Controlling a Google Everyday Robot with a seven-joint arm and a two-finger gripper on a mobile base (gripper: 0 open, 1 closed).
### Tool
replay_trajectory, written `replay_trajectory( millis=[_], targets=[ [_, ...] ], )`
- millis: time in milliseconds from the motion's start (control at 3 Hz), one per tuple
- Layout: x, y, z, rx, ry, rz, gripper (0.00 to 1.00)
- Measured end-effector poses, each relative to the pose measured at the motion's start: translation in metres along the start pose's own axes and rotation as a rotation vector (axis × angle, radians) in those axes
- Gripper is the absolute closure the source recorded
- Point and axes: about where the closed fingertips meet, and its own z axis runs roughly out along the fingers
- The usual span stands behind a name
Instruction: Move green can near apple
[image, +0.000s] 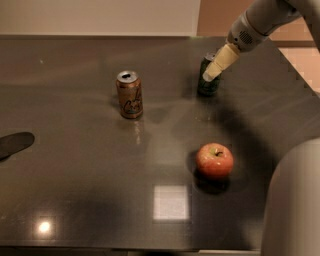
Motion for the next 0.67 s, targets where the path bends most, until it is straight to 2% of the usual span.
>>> replay_trajectory(
  millis=[333,667],
  targets=[
    [-0.0003,-0.0043,0.0113,-0.009,0.011,0.019,0.00],
    [0.0045,-0.0102,0.0182,-0.012,0.027,0.035,0.17]
  ],
)
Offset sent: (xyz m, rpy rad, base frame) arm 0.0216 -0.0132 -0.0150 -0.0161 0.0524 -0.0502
